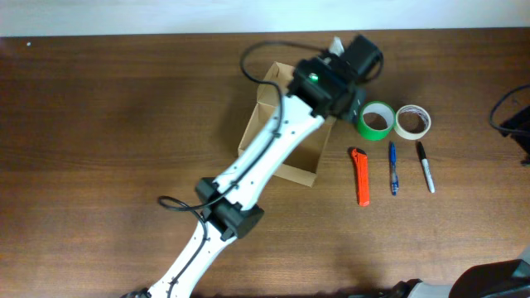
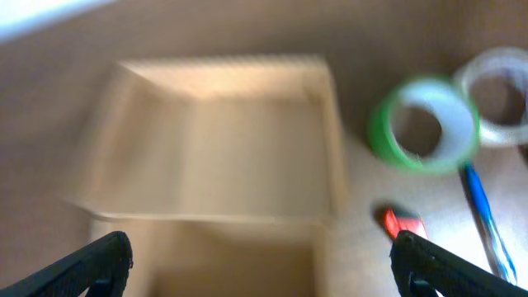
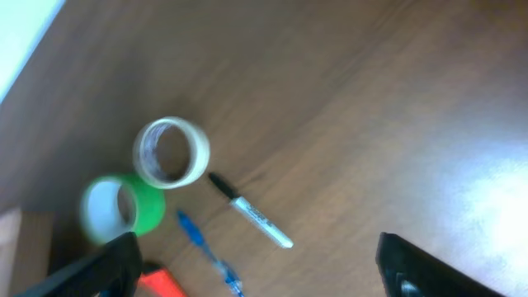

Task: Pack container
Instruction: 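Grip the box edge with the left gripper and drag it toward center, then grasp the green tape roll with the right gripper and lift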

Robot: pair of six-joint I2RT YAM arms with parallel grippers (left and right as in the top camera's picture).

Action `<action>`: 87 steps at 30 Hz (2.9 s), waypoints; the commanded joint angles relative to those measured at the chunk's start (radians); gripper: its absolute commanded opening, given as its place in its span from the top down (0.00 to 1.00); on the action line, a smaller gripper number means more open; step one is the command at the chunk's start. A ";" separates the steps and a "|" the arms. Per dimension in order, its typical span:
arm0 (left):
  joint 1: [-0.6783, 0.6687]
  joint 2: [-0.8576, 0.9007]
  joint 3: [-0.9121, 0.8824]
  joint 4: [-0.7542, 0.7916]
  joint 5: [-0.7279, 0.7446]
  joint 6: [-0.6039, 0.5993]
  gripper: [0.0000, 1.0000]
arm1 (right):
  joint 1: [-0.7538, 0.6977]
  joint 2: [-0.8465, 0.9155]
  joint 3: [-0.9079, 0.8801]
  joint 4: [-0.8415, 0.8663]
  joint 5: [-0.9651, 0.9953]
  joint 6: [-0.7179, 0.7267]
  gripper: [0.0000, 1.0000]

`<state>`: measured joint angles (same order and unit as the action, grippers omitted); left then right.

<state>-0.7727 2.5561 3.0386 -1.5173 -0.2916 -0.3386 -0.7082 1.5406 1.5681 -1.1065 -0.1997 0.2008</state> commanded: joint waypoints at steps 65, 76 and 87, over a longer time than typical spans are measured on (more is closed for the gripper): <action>1.077 -0.243 -0.323 -0.170 0.113 0.079 0.00 | 0.571 0.624 0.093 0.145 0.164 0.282 0.96; 1.077 -0.243 -0.323 -0.170 0.113 0.079 0.00 | 0.589 0.529 0.432 -0.048 0.120 0.140 0.96; 1.077 -0.243 -0.323 -0.170 0.113 0.079 0.00 | 0.864 0.489 1.038 -0.405 0.158 -0.147 0.96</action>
<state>0.2977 2.3299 2.7186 -1.6844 -0.1890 -0.2752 0.0685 2.0521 2.5484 -1.4757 -0.0593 0.1680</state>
